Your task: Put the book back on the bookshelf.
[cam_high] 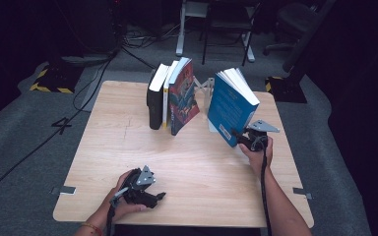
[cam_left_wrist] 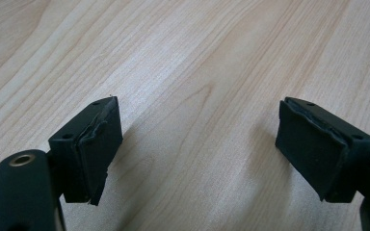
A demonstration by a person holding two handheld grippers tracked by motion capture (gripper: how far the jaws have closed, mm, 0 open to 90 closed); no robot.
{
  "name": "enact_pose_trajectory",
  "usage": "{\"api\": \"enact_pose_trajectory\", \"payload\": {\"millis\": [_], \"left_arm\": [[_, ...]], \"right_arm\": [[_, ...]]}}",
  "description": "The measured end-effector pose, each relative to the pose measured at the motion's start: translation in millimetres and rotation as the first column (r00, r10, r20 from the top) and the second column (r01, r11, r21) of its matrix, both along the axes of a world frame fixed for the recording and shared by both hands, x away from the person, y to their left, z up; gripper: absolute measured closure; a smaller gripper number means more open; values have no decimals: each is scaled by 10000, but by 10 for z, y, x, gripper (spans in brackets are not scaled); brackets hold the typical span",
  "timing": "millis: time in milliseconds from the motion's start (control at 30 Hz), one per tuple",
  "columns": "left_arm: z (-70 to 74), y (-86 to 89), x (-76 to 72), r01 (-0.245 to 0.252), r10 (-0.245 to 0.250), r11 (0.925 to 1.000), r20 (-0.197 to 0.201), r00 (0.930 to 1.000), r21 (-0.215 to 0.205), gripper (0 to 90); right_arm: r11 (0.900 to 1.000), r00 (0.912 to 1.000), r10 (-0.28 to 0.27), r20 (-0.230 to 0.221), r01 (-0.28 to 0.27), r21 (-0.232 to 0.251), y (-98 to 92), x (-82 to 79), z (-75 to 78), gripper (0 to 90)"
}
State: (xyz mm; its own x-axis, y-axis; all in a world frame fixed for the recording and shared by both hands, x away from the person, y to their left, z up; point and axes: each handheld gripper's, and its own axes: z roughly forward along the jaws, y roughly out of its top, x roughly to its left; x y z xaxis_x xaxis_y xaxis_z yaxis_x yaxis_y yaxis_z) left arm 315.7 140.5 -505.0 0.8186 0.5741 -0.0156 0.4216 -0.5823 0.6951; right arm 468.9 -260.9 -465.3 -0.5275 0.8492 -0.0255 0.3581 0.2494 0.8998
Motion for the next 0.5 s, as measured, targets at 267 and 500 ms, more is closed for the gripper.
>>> {"api": "enact_pose_trajectory", "payload": {"millis": [267, 500], "left_arm": [[0, 0, 0, 0, 0, 10000, -2, 10000, -3, 165], [0, -1, 1, -1, 1, 10000, 0, 10000, -5, 165]], "right_arm": [[9976, 9976, -698, -4, 698, -35, 252, 63, 13, 611], [9921, 9921, -1251, -128, 1250, -48, 411, 142, 29, 613]]}}
